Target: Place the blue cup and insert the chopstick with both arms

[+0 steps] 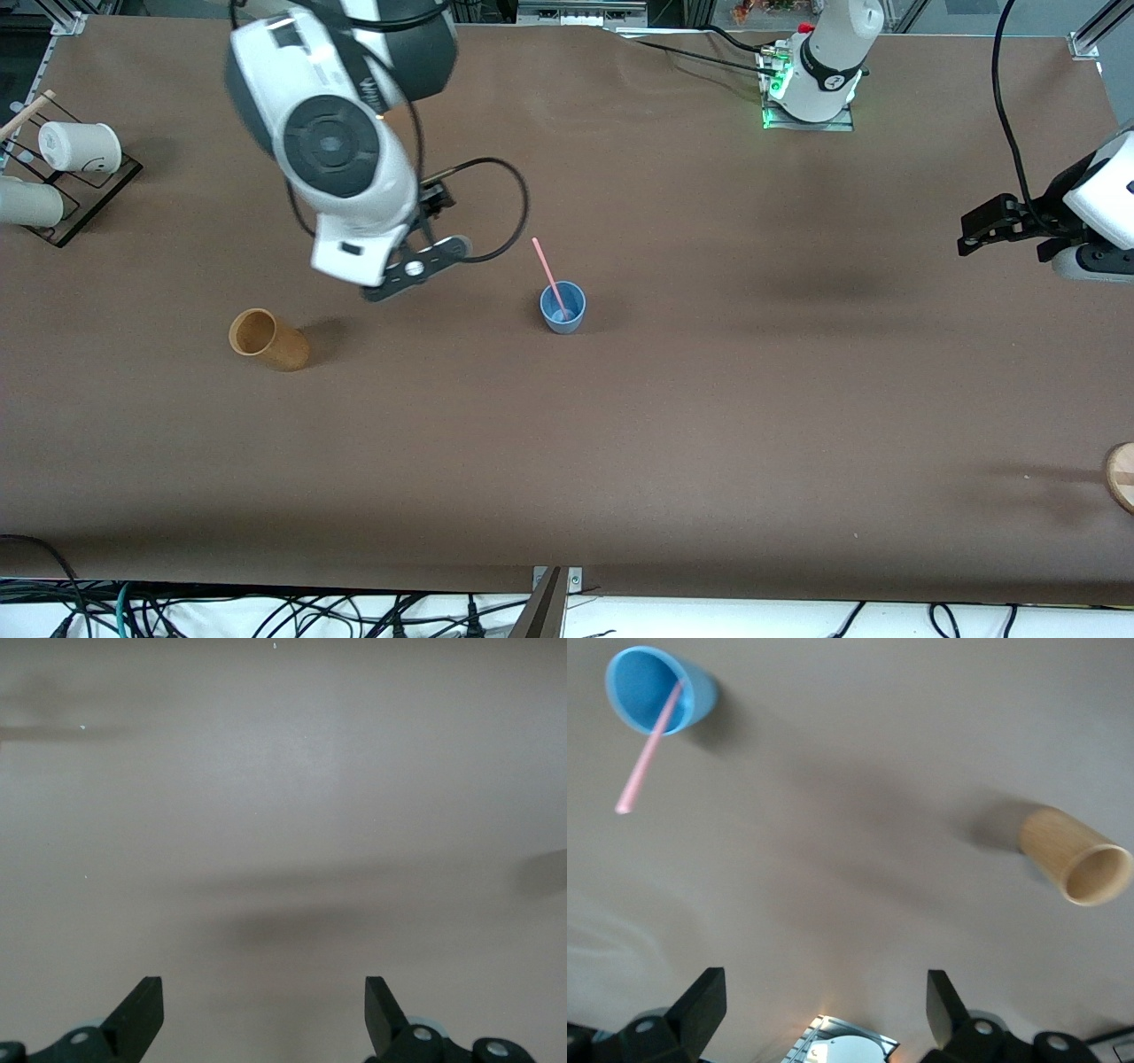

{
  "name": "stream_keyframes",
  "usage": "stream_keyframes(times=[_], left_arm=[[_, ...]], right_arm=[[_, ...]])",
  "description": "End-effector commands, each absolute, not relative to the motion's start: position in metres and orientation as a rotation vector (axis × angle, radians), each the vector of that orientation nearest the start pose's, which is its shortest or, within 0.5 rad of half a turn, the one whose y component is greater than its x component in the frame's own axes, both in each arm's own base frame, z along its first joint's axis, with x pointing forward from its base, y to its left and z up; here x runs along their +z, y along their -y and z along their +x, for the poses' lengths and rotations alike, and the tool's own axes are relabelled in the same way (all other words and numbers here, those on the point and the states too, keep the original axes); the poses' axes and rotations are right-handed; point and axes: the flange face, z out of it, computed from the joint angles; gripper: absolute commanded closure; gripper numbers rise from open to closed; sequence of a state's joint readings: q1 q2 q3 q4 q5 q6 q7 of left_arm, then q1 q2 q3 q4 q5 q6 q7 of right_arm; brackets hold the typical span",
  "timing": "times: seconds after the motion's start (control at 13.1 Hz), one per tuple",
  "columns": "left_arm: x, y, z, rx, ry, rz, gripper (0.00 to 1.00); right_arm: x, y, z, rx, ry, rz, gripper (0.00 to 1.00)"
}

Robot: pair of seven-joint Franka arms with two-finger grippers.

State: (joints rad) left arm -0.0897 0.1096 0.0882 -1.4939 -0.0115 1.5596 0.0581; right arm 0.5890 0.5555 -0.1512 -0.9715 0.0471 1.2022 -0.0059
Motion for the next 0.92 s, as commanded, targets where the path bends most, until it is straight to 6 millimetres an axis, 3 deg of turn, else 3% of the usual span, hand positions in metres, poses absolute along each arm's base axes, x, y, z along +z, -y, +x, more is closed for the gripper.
stream_keyframes(times=[0.0,0.23,0.38,0.54,0.84], left_arm=[[0.597,0.004,0.586,0.079,-0.087,-3.145,0.00],[0.597,0.004,0.586,0.079,-0.085,-3.145,0.00],[0.597,0.004,0.586,0.079,-0.085,-3.145,0.00],[0.597,0.004,0.586,0.079,-0.085,-3.145,0.00],[0.597,0.004,0.586,0.079,-0.085,-3.146,0.00]], right_arm=[[0.535,-0.275,0.604,0.468,0.610,-3.170,0.00],[0.528,-0.217,0.636,0.405,0.477,-3.183,0.00],[0.518,-0.205,0.648,0.372,0.439,-3.197,0.00],[0.514,-0.187,0.647,0.297,0.386,-3.192,0.00],[0.497,-0.114,0.621,0.069,0.187,-3.143,0.00]])
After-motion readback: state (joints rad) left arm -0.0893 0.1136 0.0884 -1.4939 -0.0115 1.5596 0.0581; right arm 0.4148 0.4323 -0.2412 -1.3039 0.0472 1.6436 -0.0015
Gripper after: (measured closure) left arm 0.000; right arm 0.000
